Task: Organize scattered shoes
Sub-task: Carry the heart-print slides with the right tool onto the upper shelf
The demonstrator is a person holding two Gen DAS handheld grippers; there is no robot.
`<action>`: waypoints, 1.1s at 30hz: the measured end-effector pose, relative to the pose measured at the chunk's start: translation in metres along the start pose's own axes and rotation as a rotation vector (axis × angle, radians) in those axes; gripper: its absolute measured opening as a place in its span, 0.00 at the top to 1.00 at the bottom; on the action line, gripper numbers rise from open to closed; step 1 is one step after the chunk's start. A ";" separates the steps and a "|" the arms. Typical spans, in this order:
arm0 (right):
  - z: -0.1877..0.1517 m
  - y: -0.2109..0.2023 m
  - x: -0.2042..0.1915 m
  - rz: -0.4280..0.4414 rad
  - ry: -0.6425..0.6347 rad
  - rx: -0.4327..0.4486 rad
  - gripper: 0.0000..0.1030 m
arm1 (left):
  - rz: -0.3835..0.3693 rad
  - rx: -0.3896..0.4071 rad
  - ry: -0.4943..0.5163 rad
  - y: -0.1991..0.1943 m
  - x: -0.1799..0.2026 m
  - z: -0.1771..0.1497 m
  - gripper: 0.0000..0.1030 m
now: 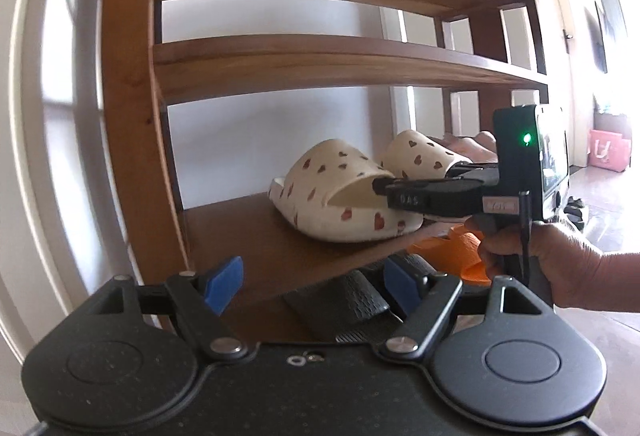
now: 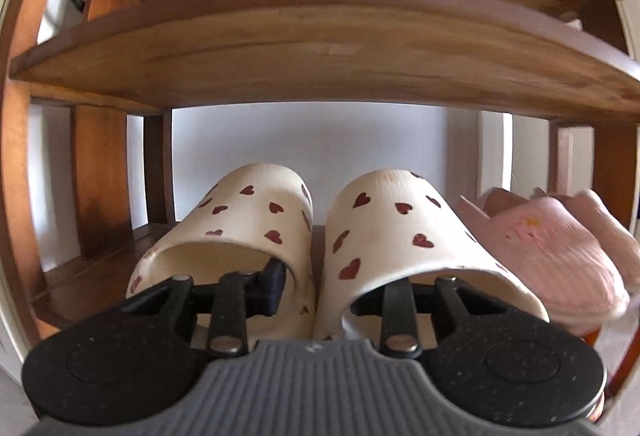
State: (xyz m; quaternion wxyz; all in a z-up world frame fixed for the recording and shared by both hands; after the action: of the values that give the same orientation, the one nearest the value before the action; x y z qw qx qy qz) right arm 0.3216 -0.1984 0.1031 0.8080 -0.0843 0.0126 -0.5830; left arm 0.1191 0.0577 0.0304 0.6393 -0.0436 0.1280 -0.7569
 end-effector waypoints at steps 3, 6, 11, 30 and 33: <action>0.000 0.014 0.006 0.042 -0.014 -0.003 0.57 | 0.014 -0.010 0.006 0.013 0.005 0.008 0.25; 0.000 0.025 0.018 0.067 0.029 -0.033 0.49 | 0.029 -0.022 0.009 0.027 0.011 0.017 0.24; 0.001 0.034 0.044 0.102 0.190 -0.094 0.27 | 0.046 -0.026 0.000 0.045 0.018 0.029 0.24; 0.012 -0.040 0.065 0.188 0.172 -0.027 0.12 | 0.039 -0.031 -0.017 0.061 0.039 0.020 0.24; 0.012 -0.036 0.065 0.200 0.175 -0.043 0.30 | 0.027 -0.028 -0.009 0.058 0.044 0.019 0.24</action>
State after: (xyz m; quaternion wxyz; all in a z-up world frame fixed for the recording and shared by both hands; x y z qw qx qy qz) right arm 0.3103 -0.2695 0.1250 0.8560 -0.0486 0.1040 -0.5041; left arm 0.1714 0.0035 0.0296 0.6495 -0.0539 0.1364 -0.7461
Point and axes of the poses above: each gripper's, at about its wrist camera, not at the fingertips, and y roughly the way its jaws point, x to its right, z to its top, the point moved 5 cm from there along y, roughly the way its jaws point, and after that the axes turned 4 degrees about -y, right-handed, at the moved point
